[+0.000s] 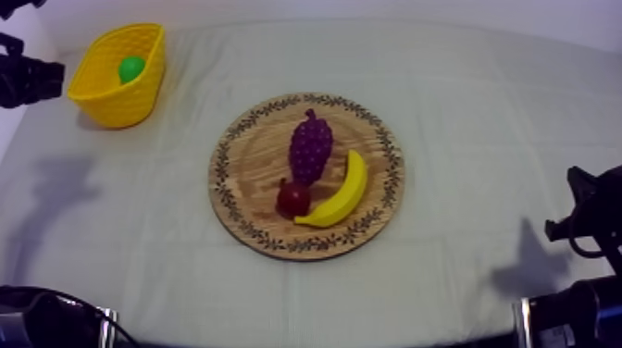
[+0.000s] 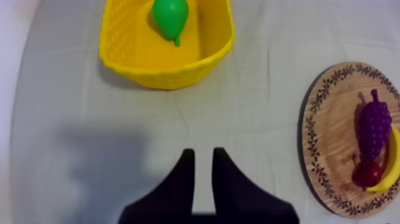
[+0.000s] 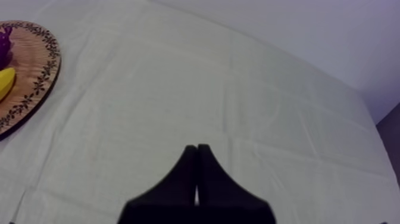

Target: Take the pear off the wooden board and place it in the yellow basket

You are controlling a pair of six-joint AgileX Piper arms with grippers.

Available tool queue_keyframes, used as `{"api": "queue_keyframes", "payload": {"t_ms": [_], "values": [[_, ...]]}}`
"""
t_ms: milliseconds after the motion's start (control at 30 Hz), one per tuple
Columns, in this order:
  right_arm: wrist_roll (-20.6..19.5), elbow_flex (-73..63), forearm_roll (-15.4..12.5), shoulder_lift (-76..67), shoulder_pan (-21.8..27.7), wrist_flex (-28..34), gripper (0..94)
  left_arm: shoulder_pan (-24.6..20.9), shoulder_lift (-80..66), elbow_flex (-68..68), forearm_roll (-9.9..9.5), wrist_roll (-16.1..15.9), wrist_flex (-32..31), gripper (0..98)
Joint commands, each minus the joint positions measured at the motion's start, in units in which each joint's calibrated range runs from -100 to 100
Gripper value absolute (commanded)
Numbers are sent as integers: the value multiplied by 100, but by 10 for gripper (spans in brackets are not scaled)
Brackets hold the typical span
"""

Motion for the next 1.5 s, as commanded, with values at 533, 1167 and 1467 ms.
{"api": "queue_keyframes", "payload": {"t_ms": [533,1167,1467], "values": [[0,-2,-1,0,-1,-6,4,-19,-3423,2095,203,352,-937,2],[0,-2,-1,0,-1,-6,4,-145,-5763,4336,377,363,-1755,0],[0,-2,-1,0,-1,-6,4,-171,-6472,4885,410,375,-2170,0]]}}
